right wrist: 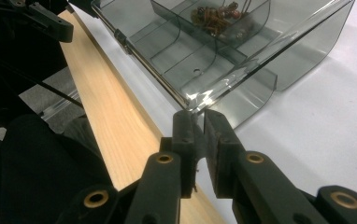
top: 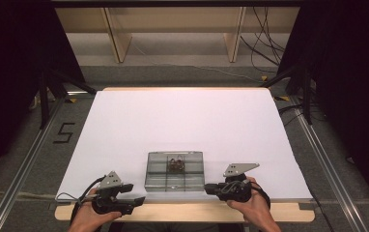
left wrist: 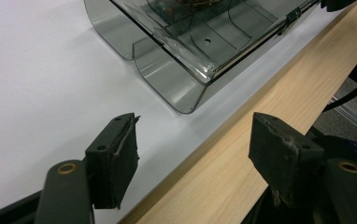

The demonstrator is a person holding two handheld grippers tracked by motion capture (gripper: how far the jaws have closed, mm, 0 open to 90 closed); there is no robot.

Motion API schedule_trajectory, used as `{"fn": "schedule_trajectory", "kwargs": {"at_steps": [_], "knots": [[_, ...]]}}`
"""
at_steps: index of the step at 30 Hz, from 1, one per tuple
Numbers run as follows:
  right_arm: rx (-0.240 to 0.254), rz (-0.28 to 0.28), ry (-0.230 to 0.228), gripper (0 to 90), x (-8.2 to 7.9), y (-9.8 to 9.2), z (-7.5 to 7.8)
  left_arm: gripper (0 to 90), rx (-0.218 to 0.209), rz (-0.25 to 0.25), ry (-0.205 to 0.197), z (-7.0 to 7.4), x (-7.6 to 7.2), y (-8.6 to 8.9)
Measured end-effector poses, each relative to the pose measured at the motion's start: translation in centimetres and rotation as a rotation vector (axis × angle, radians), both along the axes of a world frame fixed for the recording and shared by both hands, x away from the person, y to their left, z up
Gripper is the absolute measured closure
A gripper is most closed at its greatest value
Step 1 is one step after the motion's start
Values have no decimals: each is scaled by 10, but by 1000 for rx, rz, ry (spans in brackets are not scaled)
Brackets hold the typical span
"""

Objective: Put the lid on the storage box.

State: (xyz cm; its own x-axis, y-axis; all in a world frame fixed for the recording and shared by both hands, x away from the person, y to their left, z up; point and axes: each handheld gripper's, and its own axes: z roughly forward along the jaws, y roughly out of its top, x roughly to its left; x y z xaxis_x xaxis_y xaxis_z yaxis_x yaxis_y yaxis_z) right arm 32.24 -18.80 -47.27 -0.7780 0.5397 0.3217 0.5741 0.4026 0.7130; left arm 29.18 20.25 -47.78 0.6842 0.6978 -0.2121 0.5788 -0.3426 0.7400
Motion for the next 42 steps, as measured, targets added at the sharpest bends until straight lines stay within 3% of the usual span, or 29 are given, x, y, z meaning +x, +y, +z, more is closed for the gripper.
{"fn": "schedule_trajectory", "kwargs": {"at_steps": [2,3,8,9,10,12,13,15,17,19,21,22,24,26,27,28,30,36,37,42], "knots": [[-1,5,-2,828,0,0,0,318,-20,1,-3,0,0,0],[-6,24,-32,822,2,-1,-1,318,-18,0,-2,0,0,0],[-35,1,-44,735,-1,-6,-1,317,-23,4,-1,0,0,0],[-41,-9,-57,692,-1,-7,-1,315,-26,3,-1,0,0,-1],[-43,-40,-31,635,-5,-7,1,315,-21,0,-3,0,0,0],[-48,-45,-83,564,-2,-9,0,314,-28,4,-2,-1,0,-1],[-62,-34,-86,529,-2,-11,0,312,-20,1,-1,-1,1,0],[-77,-77,-107,460,-4,-12,1,311,-30,-1,-2,-1,1,0],[-73,-97,-108,410,-6,-13,1,308,-33,-2,-1,-1,1,0],[-75,-96,-138,380,-6,-14,1,305,-34,-2,-4,-2,1,0],[-63,-135,-110,336,-10,-14,1,294,-32,-4,-4,-2,1,0],[-67,-124,-139,324,-8,-15,1,288,-31,-3,-5,-2,1,0],[-51,-141,-119,300,-10,-16,1,277,-30,0,-5,-2,1,0],[-52,-149,-127,275,-11,-17,0,269,-23,-5,-1,-1,2,1],[-59,-137,-160,266,-10,-19,-1,265,-24,-4,-2,-1,2,0],[-30,-152,-108,254,-13,-17,-2,262,-30,0,-5,-2,2,0],[-35,-113,-136,243,-10,-20,-3,254,-29,0,-6,-2,2,-1],[-13,-160,-123,221,-16,-22,-2,243,-24,2,-5,-2,2,0],[-14,-141,-130,221,-15,-24,-2,243,-24,2,-5,-2,2,-1],[-10,-162,-153,220,-18,-27,-3,242,-32,1,-8,-2,2,-1]]}}
